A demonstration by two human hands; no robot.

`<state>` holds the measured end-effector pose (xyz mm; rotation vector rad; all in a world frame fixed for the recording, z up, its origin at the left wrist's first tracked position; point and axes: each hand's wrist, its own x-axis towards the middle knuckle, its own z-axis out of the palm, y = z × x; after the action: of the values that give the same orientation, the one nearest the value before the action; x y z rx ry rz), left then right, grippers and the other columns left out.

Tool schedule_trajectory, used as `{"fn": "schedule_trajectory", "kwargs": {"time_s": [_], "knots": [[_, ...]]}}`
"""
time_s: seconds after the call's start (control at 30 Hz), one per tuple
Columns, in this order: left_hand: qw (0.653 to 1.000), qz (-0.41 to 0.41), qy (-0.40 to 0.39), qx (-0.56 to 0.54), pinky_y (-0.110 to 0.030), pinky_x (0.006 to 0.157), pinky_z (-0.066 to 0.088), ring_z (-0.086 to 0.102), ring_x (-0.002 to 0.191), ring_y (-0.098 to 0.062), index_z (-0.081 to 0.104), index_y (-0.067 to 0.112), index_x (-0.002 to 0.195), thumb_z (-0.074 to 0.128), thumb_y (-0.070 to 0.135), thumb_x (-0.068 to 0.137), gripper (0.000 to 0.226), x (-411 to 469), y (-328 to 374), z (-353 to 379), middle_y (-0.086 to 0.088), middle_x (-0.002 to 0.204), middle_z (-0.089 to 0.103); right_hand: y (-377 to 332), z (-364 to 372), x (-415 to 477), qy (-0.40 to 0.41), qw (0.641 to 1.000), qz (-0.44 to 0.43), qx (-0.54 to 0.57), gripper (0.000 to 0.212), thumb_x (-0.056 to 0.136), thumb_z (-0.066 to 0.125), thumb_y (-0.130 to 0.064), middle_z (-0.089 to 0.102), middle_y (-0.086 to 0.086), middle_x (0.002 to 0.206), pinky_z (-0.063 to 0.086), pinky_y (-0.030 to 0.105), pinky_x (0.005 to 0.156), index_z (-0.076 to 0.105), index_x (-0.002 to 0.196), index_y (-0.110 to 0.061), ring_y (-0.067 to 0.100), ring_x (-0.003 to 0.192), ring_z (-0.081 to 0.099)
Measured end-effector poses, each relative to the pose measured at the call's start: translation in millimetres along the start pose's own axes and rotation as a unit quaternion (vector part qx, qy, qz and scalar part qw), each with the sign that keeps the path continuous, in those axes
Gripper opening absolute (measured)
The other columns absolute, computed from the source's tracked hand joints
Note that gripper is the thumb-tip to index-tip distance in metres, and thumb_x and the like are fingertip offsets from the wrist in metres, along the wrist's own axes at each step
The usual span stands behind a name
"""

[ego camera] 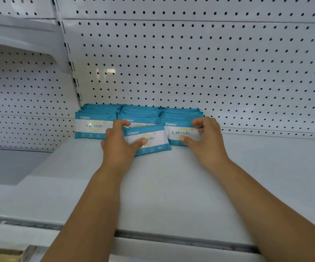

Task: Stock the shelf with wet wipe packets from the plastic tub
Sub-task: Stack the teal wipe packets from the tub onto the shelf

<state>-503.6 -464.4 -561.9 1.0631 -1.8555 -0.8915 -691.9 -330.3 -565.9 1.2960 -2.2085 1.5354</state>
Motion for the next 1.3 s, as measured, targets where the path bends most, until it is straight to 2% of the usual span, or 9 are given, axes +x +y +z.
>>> {"fn": "schedule_trajectory", "kwargs": {"time_s": [0.27,0.37,0.5,0.6,0.67,0.83,1.0,1.17,1.3], "knots": [[0.996,0.07,0.047,0.016,-0.032,0.103,0.027,0.034,0.113,-0.018,0.037,0.03,0.135,0.077,0.017,0.085,0.065,4,4,7,0.01,0.119,0.038,9,-1,5,0.033,0.992,0.114,-0.031,0.089,0.068,0.091,-0.03,0.041,0.002,0.126,0.033,0.024,0.097,0.039,0.137,-0.01,0.018,0.12,0.036],[0.991,0.115,0.056,0.035,-0.03,0.101,0.024,0.036,0.121,-0.016,0.039,0.025,0.135,0.075,0.005,0.082,0.067,9,2,12,0.012,0.115,0.047,9,3,5,-0.009,0.988,0.152,-0.002,0.075,0.073,0.086,-0.031,0.051,0.004,0.125,0.046,0.033,0.096,0.041,0.13,-0.011,0.023,0.12,0.048],[0.987,0.152,0.055,0.017,-0.036,0.108,0.035,0.037,0.12,-0.015,0.04,0.021,0.139,0.073,-0.004,0.079,0.073,10,-4,17,0.004,0.123,0.046,3,0,6,-0.038,0.987,0.158,0.005,0.054,0.082,0.081,-0.028,0.055,-0.003,0.105,0.043,0.021,0.063,0.041,0.114,-0.015,0.016,0.093,0.056],[0.977,0.194,0.09,0.017,-0.025,0.112,0.028,0.037,0.13,-0.02,0.042,0.013,0.139,0.074,-0.009,0.078,0.073,11,-3,17,-0.005,0.137,0.043,0,-2,4,-0.033,0.987,0.155,-0.002,0.059,0.082,0.081,-0.03,0.054,-0.003,0.104,0.042,0.025,0.068,0.043,0.121,-0.009,0.017,0.092,0.055],[0.978,0.169,0.116,0.025,-0.017,0.111,0.023,0.033,0.135,-0.022,0.041,0.01,0.141,0.083,-0.001,0.075,0.079,11,-3,16,-0.01,0.145,0.039,-2,-2,3,-0.032,0.987,0.158,-0.001,0.06,0.082,0.081,-0.031,0.055,-0.002,0.106,0.041,0.026,0.071,0.043,0.123,-0.009,0.018,0.092,0.054],[0.985,0.029,0.135,0.102,-0.039,0.11,0.034,0.035,0.132,-0.031,0.037,0.006,0.14,0.094,0.042,0.062,0.102,7,-3,8,-0.014,0.14,0.036,-3,-3,0,-0.032,0.986,0.161,0.011,0.061,0.082,0.082,-0.03,0.057,-0.002,0.109,0.044,0.027,0.074,0.043,0.124,-0.011,0.017,0.094,0.056],[0.994,-0.017,0.003,0.108,-0.045,0.098,0.051,0.052,0.114,-0.028,0.049,0.011,0.118,0.094,0.044,0.059,0.081,5,-16,6,-0.006,0.119,0.052,-3,-2,3,-0.032,0.986,0.163,0.011,0.06,0.082,0.082,-0.031,0.056,-0.003,0.108,0.044,0.027,0.074,0.043,0.124,-0.012,0.017,0.094,0.056],[0.999,-0.005,0.02,0.05,-0.031,0.083,0.046,0.054,0.103,-0.023,0.05,0.011,0.113,0.092,0.022,0.07,0.061,7,-15,4,-0.006,0.111,0.055,-1,-2,3,-0.033,0.986,0.161,0.004,0.061,0.081,0.082,-0.031,0.056,-0.002,0.108,0.044,0.028,0.075,0.043,0.124,-0.01,0.018,0.094,0.055],[0.997,0.002,0.047,0.053,-0.036,0.086,0.05,0.057,0.106,-0.025,0.049,0.009,0.116,0.09,0.016,0.073,0.059,14,-15,7,-0.009,0.112,0.056,-2,-1,4,-0.034,0.987,0.158,0.011,0.061,0.082,0.082,-0.029,0.055,-0.003,0.108,0.043,0.026,0.074,0.043,0.125,-0.01,0.017,0.095,0.055]]}}
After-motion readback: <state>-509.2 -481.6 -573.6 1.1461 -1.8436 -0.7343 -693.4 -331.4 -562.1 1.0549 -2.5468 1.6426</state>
